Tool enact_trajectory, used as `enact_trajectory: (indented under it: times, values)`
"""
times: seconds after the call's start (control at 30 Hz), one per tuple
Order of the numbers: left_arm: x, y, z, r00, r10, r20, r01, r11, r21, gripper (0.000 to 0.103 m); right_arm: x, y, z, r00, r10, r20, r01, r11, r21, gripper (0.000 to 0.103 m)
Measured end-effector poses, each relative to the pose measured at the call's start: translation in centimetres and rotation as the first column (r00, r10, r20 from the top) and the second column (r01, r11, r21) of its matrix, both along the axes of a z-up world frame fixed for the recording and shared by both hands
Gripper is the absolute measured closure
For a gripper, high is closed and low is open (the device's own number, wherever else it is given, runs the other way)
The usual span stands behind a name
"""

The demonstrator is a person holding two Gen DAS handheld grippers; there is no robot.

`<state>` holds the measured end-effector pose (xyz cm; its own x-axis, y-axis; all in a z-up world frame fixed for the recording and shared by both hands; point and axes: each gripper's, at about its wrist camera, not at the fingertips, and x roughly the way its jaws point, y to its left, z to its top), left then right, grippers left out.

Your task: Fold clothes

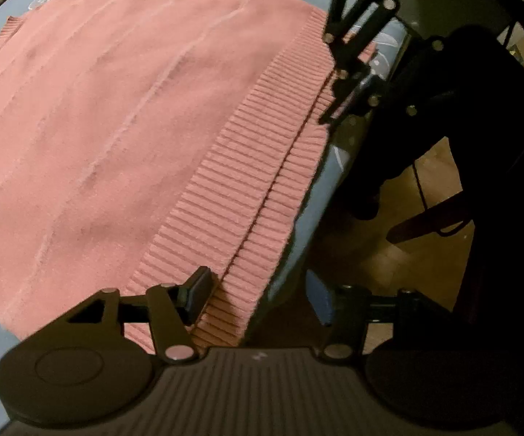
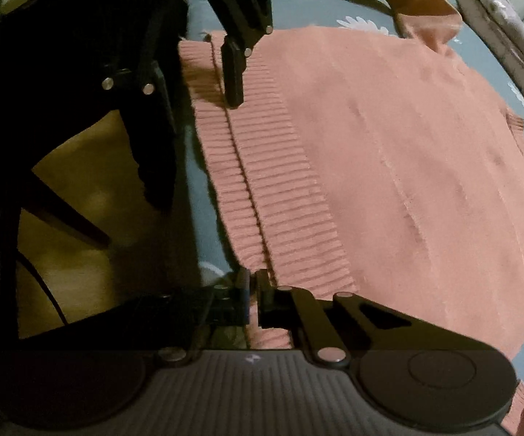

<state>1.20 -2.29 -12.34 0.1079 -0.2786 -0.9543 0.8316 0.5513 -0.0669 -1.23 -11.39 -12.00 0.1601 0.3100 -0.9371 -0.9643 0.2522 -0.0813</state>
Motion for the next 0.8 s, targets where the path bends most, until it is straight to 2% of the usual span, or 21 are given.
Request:
enact_trajectory:
  times: [0.17, 0.2, 0.3, 0.33, 0.37, 0.43, 0.5, 0.6, 0.8]
  values:
    - [0.0, 0.3, 0.3, 1.0, 0.006, -0.008, -0.006, 1.0, 0.001, 0.045, -0.1, -0.3, -0.1, 0.996, -0.014, -0.084, 0.013, 1.0, -0.012, 0.102]
    - [0.0, 0.2, 0.4, 1.0, 0.01, -0.001, -0.01, 1.0, 0.001, 0.045, -0.2, -0.4, 0.0, 0.996, -0.018, -0.092, 0.017, 1.0, -0.016, 0.096]
    - [0.5, 0.6, 1.1, 0.999, 0.031, 0.02, -0.03, 0.999, -0.023, 0.042, 0.2, -1.5, 1.5, 0.996, -0.071, -0.044, 0.072, 0.997, 0.0, 0.086]
    - [0.8, 0.8, 1.3, 0.999, 0.045, 0.027, -0.044, 0.998, -0.034, 0.036, 0.6, -2.1, 2.0, 0.995, -0.096, -0.009, 0.096, 0.995, 0.0, 0.084]
    - [1.2, 1.0, 1.4, 0.998, 0.06, 0.032, -0.059, 0.997, -0.039, 0.034, 1.1, -2.8, 2.4, 0.992, -0.122, 0.033, 0.122, 0.992, -0.014, 0.084]
    - [1.7, 1.1, 1.2, 0.996, 0.084, 0.033, -0.083, 0.996, -0.039, 0.034, 1.5, -3.4, 1.4, 0.985, -0.145, 0.094, 0.152, 0.986, -0.064, 0.083]
    - [2.2, 1.2, 0.9, 0.994, 0.105, 0.034, -0.104, 0.994, -0.037, 0.033, 1.4, -3.9, 0.5, 0.985, -0.125, 0.121, 0.14, 0.983, -0.121, 0.082]
    - [2.2, 1.1, 0.4, 0.994, 0.106, 0.028, -0.105, 0.994, -0.031, 0.034, 0.1, -4.6, 0.1, 0.989, -0.081, 0.121, 0.1, 0.982, -0.16, 0.072]
    - [2.0, 0.6, -0.9, 0.996, 0.084, 0.019, -0.083, 0.996, -0.022, 0.033, -1.2, -6.8, 0.4, 0.994, -0.088, 0.059, 0.098, 0.978, -0.186, 0.072]
